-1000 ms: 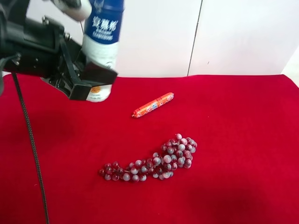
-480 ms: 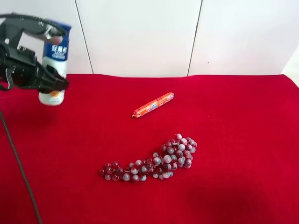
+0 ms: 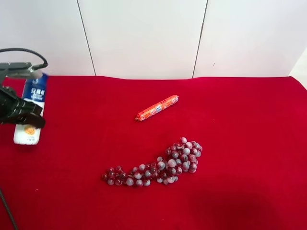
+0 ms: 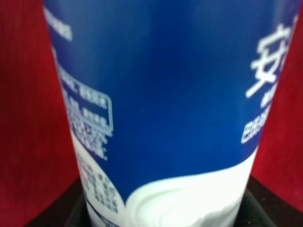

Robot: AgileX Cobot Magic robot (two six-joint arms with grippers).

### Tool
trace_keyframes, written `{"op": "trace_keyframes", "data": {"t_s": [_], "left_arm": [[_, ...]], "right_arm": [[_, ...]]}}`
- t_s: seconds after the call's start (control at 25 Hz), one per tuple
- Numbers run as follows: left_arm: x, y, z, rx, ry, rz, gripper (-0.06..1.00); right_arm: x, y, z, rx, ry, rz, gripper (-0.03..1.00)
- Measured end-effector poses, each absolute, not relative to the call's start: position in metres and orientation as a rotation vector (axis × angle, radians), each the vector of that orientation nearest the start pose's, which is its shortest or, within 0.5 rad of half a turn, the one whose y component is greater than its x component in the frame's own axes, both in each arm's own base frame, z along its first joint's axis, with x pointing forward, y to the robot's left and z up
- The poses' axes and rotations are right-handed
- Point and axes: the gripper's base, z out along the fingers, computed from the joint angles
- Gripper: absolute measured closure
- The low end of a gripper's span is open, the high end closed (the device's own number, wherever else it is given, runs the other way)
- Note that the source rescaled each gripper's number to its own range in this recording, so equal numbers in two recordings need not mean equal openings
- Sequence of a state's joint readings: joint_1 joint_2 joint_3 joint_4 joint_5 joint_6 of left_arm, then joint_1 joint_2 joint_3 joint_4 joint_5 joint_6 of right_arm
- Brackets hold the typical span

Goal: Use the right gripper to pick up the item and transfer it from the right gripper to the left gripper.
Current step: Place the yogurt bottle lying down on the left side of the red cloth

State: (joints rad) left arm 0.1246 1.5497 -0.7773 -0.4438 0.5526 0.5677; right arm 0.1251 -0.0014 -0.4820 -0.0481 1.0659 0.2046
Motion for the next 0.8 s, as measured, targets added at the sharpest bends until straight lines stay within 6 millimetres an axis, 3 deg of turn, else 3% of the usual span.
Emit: {"op": "trace_keyframes", "data": {"t_s": [0.8], "left_arm": [[0.301,0.025,0.136,0.084,2.986,-0.298,0.87]], "right_arm": [[-0.003,-0.004,0.272,0.084,2.067,0.145,-0.03]]}}
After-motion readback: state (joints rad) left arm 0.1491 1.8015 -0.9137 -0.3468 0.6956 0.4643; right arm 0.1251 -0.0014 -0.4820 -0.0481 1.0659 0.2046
